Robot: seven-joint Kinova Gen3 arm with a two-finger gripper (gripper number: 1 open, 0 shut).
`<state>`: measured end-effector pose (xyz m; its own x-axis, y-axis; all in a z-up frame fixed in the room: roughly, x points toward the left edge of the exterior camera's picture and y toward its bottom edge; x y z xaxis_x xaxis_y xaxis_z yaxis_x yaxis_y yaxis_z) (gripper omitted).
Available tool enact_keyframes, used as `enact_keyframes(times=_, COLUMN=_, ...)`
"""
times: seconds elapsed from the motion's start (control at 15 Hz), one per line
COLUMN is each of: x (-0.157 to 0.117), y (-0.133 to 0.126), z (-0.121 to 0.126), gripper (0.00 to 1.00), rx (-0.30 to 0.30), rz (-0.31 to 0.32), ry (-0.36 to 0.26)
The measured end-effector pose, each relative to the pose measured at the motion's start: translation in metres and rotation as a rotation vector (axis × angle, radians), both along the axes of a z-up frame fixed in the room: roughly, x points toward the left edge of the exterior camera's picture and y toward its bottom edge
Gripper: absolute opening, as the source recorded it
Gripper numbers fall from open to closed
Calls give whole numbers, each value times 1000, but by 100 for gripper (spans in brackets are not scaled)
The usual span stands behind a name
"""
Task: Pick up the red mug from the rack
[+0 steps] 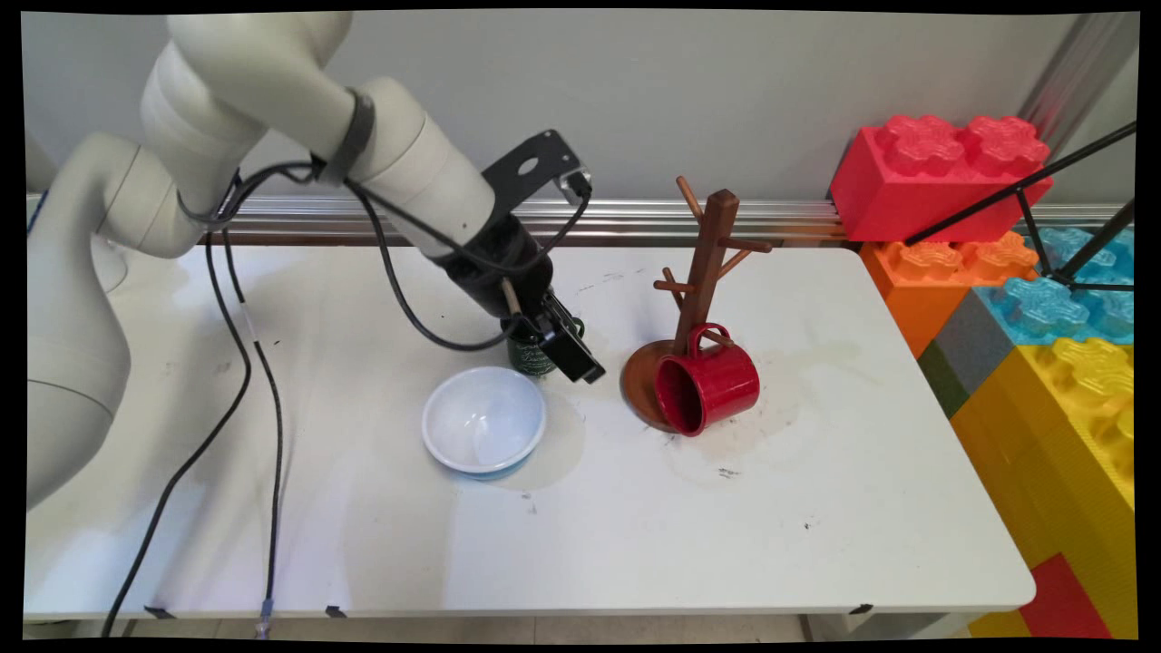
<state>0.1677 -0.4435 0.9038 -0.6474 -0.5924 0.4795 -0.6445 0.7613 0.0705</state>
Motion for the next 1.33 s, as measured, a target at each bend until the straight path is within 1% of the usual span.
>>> enact_keyframes(times=0.27, x=-4, y=22, z=-23, gripper=100, rx=-22, rz=40, ry=90)
enact_keyframes(times=0.6, x=-7, y=43, z=-51, gripper=100, rx=-51, rz=71, ry=183)
enact_keyframes(times=1.0, x=-13, y=63, z=-78, gripper=100, rx=-69, rz=157, ry=302)
enact_keyframes(times=1.33, x=-23, y=70, z=-94, gripper=100, rx=-80, rz=245, ry=396)
